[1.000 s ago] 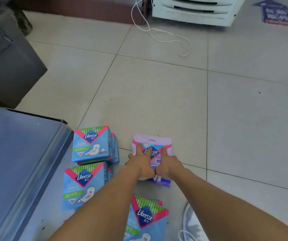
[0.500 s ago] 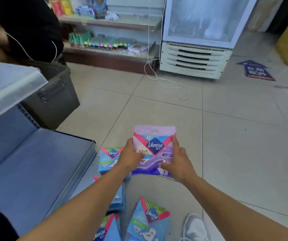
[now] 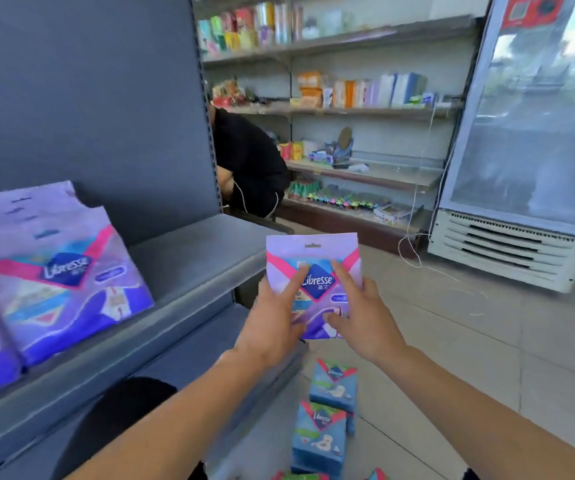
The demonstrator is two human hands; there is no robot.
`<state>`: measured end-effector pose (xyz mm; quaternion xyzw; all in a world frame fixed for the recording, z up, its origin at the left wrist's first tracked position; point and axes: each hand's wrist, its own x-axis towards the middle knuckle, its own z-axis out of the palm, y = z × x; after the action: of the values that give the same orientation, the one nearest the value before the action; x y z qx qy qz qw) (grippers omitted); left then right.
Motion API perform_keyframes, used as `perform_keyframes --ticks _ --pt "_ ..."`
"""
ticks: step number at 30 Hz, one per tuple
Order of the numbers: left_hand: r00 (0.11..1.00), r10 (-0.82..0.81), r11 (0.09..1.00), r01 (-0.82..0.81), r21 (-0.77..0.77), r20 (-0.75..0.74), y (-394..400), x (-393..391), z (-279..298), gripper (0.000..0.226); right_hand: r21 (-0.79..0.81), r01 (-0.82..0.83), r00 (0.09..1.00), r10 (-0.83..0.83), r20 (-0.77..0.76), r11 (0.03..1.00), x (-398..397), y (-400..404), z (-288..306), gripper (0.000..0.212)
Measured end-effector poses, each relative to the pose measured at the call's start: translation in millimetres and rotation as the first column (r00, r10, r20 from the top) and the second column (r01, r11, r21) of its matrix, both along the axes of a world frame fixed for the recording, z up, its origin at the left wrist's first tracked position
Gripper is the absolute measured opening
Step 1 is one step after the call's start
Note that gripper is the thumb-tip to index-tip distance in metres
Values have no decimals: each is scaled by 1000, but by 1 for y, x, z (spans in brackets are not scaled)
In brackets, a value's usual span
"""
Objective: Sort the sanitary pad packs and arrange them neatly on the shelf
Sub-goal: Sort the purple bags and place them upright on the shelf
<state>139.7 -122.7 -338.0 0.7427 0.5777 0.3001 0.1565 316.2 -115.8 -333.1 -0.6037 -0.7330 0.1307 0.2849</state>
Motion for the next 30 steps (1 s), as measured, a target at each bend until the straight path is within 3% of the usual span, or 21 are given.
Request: perform_keyframes --ticks 6,10,20,30 --pt "963 268 929 -254 270 -16 -53 -101 87 87 170 -229 963 249 -104 959 -101 -10 86 89" --pt "887 460 844 -424 328 -39 -97 -173 117 88 209 -400 895 430 -121 892 -189 -28 114 97" --pt "666 743 660 -715 231 -59 -222 -289 110 90 152 -692 718 694 53 706 -346 -102 106 93" --pt "675 738 667 -730 152 4 -233 -306 66 94 69 -749 660 734 158 659 -363 -105 73 95"
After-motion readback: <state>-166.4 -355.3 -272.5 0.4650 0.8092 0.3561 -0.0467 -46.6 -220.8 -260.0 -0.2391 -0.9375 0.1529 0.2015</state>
